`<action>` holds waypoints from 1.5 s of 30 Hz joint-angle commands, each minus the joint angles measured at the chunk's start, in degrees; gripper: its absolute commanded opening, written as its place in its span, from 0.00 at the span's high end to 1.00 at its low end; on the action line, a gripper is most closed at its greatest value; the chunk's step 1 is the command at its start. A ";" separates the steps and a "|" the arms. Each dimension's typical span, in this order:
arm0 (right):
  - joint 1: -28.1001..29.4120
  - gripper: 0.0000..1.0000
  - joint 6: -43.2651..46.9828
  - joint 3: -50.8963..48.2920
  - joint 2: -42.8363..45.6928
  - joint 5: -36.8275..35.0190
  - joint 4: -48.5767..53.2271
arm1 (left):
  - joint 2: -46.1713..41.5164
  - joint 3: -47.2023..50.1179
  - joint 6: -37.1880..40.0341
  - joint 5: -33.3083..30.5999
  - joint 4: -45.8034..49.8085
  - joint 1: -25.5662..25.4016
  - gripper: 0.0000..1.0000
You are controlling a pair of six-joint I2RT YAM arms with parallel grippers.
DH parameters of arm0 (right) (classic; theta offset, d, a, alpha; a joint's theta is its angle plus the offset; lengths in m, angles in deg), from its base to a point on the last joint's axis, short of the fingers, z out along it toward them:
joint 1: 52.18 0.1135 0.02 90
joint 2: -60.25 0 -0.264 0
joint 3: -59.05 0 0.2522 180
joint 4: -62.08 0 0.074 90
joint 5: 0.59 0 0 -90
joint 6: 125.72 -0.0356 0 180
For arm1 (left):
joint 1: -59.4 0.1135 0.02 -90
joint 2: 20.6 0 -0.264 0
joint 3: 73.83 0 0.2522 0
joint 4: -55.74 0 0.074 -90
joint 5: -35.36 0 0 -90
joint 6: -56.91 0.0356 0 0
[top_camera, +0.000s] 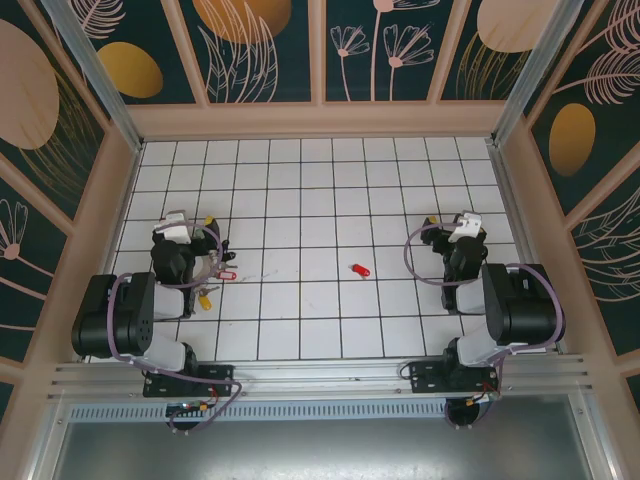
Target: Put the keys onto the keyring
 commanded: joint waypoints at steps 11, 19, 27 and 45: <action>-0.63 0.01 0.39 1.29 -0.70 2.11 -2.76 | 0.62 -0.93 0.81 -0.74 -3.24 -0.35 0.02; -0.72 0.01 0.29 1.40 -0.69 2.20 -2.71 | 0.64 -0.99 0.74 -0.73 -3.24 -0.35 0.01; -0.73 0.01 0.26 1.42 -0.71 2.28 -2.71 | 0.60 -1.00 0.65 -0.65 -3.32 -0.35 0.01; -4.38 0.01 -11.21 22.53 28.54 -6.39 57.70 | -21.49 -29.14 -31.57 -19.85 84.18 -0.26 0.01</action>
